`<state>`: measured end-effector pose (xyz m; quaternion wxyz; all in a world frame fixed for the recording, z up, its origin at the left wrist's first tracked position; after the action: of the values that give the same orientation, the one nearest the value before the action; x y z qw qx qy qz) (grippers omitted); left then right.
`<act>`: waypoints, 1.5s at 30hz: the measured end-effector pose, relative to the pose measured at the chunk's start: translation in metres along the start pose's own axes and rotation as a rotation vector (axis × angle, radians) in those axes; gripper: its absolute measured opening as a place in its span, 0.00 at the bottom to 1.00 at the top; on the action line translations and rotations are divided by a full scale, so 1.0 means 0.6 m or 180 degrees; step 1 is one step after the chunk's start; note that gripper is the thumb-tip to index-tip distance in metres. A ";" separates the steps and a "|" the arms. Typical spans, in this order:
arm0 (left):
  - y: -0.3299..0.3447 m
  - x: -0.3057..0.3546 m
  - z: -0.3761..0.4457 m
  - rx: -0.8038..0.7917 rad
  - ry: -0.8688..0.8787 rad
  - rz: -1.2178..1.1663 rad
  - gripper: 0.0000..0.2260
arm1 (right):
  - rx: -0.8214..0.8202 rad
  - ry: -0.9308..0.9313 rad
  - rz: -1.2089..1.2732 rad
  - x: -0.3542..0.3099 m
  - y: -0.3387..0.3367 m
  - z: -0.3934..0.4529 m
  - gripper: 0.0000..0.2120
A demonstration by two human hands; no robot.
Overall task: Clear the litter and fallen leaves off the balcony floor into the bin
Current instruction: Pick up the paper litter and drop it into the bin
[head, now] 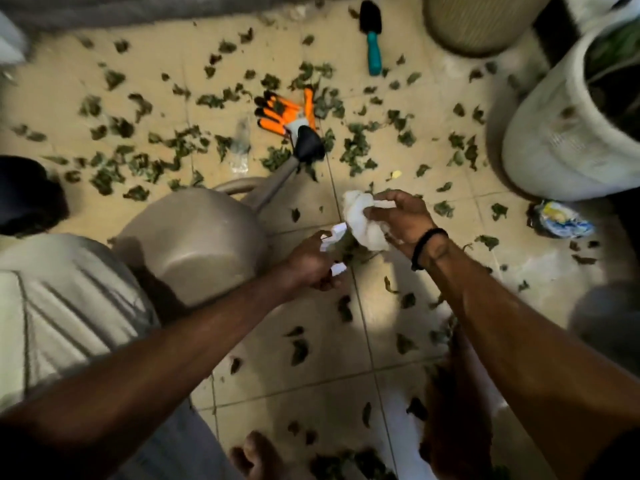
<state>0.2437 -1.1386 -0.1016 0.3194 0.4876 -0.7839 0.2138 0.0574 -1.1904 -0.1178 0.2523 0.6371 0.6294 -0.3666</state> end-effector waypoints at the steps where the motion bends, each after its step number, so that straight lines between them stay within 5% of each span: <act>1: -0.002 0.012 0.000 0.0071 -0.0123 -0.0583 0.14 | -0.0049 0.0005 0.0135 -0.010 0.011 -0.003 0.11; 5: 0.008 0.052 0.010 0.0111 -0.0601 -0.2340 0.13 | 0.0000 -0.0685 -0.0638 -0.044 0.045 -0.014 0.09; 9: 0.013 0.066 0.010 -0.0166 -0.0464 -0.2896 0.18 | -0.0063 -0.0968 -0.1320 -0.050 0.068 -0.035 0.07; 15: 0.031 0.050 0.033 0.0291 -0.0623 -0.3121 0.16 | -0.1296 0.0287 0.0052 -0.004 0.048 -0.065 0.15; 18: 0.066 0.051 0.046 -0.0195 -0.0775 -0.3615 0.20 | 0.0096 0.0464 -0.0113 0.025 -0.059 -0.023 0.17; 20: 0.082 0.050 0.058 -0.0490 -0.0734 -0.3912 0.21 | 0.1462 0.0411 -0.1555 0.037 -0.168 0.006 0.16; 22: 0.086 0.049 0.059 -0.0543 -0.0534 -0.3454 0.19 | 0.2069 0.0652 -0.2562 0.055 -0.261 0.024 0.17; 25: 0.087 0.044 0.055 -0.0656 -0.0611 -0.3135 0.16 | 0.2309 0.1114 -0.3204 0.081 -0.363 0.037 0.20; 29: 0.085 0.036 0.048 -0.0573 -0.1113 -0.3328 0.21 | 0.1970 0.1367 -0.3608 0.112 -0.428 0.036 0.28; 32: 0.068 0.049 0.043 -0.0027 -0.0934 -0.3192 0.09 | 0.1869 0.1385 -0.3631 0.113 -0.429 0.032 0.25; 33: 0.062 0.054 0.044 0.0110 -0.0801 -0.2952 0.04 | 0.1977 0.1298 -0.3622 0.103 -0.424 0.026 0.23; 36: 0.046 0.065 0.058 0.0353 -0.0609 -0.2492 0.27 | 0.2505 0.0488 -0.3753 0.049 -0.390 0.017 0.16; 39: 0.025 0.070 0.069 0.0537 -0.0552 -0.2132 0.17 | 0.2882 -0.0495 -0.3426 -0.009 -0.332 0.020 0.24; 43: 0.007 0.085 0.074 0.0492 -0.0254 -0.2230 0.26 | 0.2675 -0.1415 -0.2070 -0.097 -0.223 0.034 0.32; 45: -0.010 0.108 0.062 0.0516 0.0068 -0.2243 0.22 | 0.2309 -0.1736 -0.1568 -0.145 -0.152 0.035 0.31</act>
<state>0.2173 -1.2059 -0.0818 0.3419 0.7493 -0.5449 0.1571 -0.0304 -1.2529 -0.0496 0.0763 0.3977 0.5045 -0.7625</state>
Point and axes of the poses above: each hand's wrist, its own z-axis towards the middle knuckle, its own y-axis out of the palm, x = y × z, the point moved 6 cm from there along z, towards the middle knuckle, and after that the axes turned 3 degrees about -z, right-handed, at the moved point
